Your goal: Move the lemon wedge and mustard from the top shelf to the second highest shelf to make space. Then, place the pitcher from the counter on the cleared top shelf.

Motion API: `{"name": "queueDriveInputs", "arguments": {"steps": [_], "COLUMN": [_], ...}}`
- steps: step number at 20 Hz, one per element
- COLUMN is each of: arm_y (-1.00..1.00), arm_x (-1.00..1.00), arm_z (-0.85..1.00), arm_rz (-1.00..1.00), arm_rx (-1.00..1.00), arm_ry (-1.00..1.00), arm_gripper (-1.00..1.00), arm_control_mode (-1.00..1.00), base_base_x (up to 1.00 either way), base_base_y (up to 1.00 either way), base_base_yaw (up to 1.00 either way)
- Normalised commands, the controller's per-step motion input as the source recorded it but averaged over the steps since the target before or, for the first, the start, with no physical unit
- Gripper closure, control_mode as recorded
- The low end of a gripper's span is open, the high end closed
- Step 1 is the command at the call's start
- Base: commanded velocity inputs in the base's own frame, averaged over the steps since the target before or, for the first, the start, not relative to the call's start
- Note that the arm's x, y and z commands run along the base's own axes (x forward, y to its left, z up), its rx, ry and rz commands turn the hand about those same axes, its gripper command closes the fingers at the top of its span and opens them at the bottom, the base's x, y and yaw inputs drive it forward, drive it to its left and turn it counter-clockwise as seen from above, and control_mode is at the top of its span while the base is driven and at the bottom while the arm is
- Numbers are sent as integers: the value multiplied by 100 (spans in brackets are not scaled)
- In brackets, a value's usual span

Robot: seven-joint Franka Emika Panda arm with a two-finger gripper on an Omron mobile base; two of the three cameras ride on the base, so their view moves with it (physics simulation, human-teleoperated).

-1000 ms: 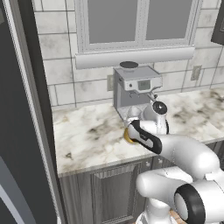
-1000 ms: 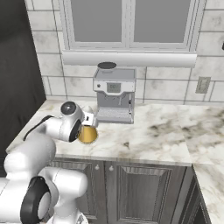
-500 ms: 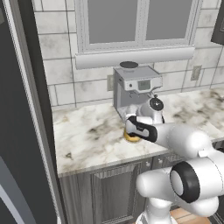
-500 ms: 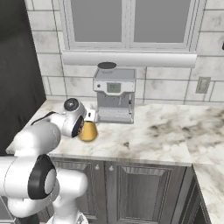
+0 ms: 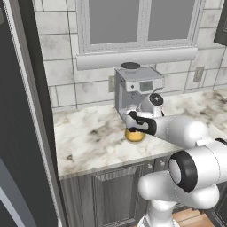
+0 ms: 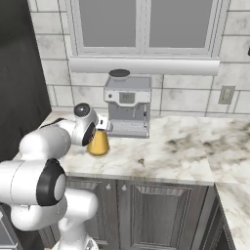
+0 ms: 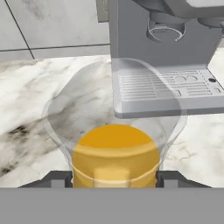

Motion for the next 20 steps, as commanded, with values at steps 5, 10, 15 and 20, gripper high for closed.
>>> {"name": "queueDriveInputs", "arguments": {"steps": [5,10,15,20], "arm_y": [0,0,0,0], "arm_x": [0,0,-1,-12], "arm_z": [-23,-2,-5,1], "arm_rz": [0,0,0,0], "arm_rx": [0,0,0,0], "arm_ry": [0,0,-6,-31], "arm_gripper": [100,100,100,100], "arm_control_mode": [-100,-100,-100,-100], "base_base_x": [0,0,0,0], "base_base_y": [0,0,0,0], "base_base_yaw": [0,0,0,0]}}
